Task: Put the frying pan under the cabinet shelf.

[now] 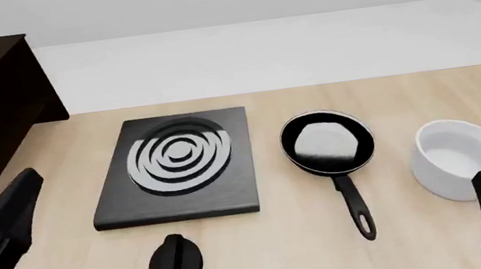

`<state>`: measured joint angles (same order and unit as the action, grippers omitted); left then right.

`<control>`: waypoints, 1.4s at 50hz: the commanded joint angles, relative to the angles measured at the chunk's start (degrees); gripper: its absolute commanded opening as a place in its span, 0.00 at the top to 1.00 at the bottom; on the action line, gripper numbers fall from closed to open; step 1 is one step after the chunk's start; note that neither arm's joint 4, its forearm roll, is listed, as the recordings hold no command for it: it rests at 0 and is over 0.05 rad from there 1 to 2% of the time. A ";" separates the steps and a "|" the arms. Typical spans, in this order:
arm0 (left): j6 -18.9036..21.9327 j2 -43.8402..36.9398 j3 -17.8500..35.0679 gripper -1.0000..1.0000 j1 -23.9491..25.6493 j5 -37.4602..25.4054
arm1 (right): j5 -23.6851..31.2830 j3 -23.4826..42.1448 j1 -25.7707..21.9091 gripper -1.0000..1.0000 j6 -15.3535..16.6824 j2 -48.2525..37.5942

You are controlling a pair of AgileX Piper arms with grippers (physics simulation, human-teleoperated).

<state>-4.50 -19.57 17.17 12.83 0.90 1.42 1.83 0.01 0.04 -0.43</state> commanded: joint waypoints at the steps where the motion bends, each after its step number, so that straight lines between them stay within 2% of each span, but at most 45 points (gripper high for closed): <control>1: -0.64 -13.92 10.78 0.00 8.98 -0.92 | 0.11 0.06 0.00 0.00 0.00 0.04; 11: -1.37 -22.68 21.91 0.00 15.31 -7.22 | 0.03 0.04 0.01 0.00 -0.02 -0.02; 12: -5.03 -23.91 23.01 0.00 16.68 -8.02 | 0.03 0.04 0.01 0.00 -0.02 -0.02; 14: -5.15 -25.76 24.90 0.00 17.31 -9.09 | 0.18 0.13 0.01 0.00 0.00 0.05; 15: -6.51 -27.44 25.90 0.00 18.12 -9.83 | 0.13 0.09 0.00 0.00 0.01 0.03; 17: -5.00 -28.09 27.69 0.00 18.64 -10.56 | -0.16 -0.11 0.00 0.00 0.00 -0.06; 20: -5.47 -31.47 30.60 0.00 18.76 -11.95 | 0.12 0.09 0.00 0.00 -0.01 0.02; 23: -2.52 -34.00 33.01 0.00 17.97 -12.73 | 0.02 0.00 0.00 0.00 0.02 0.01; 25: -3.93 -36.04 34.45 0.00 18.71 -13.89 | 0.06 0.04 0.00 0.00 0.01 0.01; 26: -2.64 -36.55 35.69 0.00 18.44 -14.32 | 0.06 0.05 0.00 0.00 0.00 0.00; 35: -4.52 -43.38 42.84 0.00 22.78 -20.04 | -0.02 -0.04 0.00 0.00 0.00 0.03; 36: -5.90 -44.68 43.70 0.00 24.37 -20.96 | -0.03 -0.04 0.00 0.00 0.01 0.02; 37: -5.47 -45.24 44.36 0.00 25.04 -21.27 | -0.24 -0.17 0.00 0.00 0.01 -0.07; 39: -8.55 -47.09 45.46 0.00 26.87 -22.36 | -0.04 -0.04 0.00 0.00 0.00 0.00; 43: -7.82 -49.74 49.08 0.00 28.35 -23.63 | 0.09 0.05 0.00 0.00 0.01 0.04; 44: -10.21 -50.94 49.92 0.00 30.00 -24.36 | 0.00 -0.01 0.00 0.00 0.02 0.02; 45: -10.37 -51.72 50.60 0.00 30.56 -24.88 | 0.01 -0.01 0.01 0.00 -0.01 0.01; 46: -7.35 -51.56 52.02 0.00 30.25 -24.93 | 0.01 -0.01 0.00 0.00 -0.01 0.01; 48: -8.43 -53.32 53.68 0.00 32.01 -25.93 | 0.01 -0.01 0.00 0.00 0.02 0.01; 51: -8.62 -55.44 55.49 0.00 32.94 -26.95 | 0.01 -0.01 0.00 0.00 -0.02 0.01; 53: -11.55 -57.33 56.33 0.00 34.56 -27.87 | -0.01 -0.01 -0.01 0.00 -0.01 0.02; 54: -9.98 -58.08 57.02 0.00 34.17 -28.08 | 0.01 -0.01 0.00 0.00 0.01 0.01; 56: -10.54 -59.75 57.88 0.00 35.14 -28.67 | 0.00 -0.01 -0.01 0.00 -0.01 0.02; 58: -9.25 -61.32 58.62 0.00 35.81 -28.90 | 0.00 -0.01 -0.01 0.00 0.00 0.02; 64: -10.78 -64.05 59.38 0.00 38.20 -28.61 | 0.00 -0.01 0.00 0.00 0.01 0.02; 70: -14.00 -66.24 60.47 0.00 40.21 -27.92 | 0.01 -0.01 -0.02 0.00 -0.01 0.01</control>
<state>-15.58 -81.00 74.85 49.57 -26.73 1.43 1.82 0.00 0.04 -0.42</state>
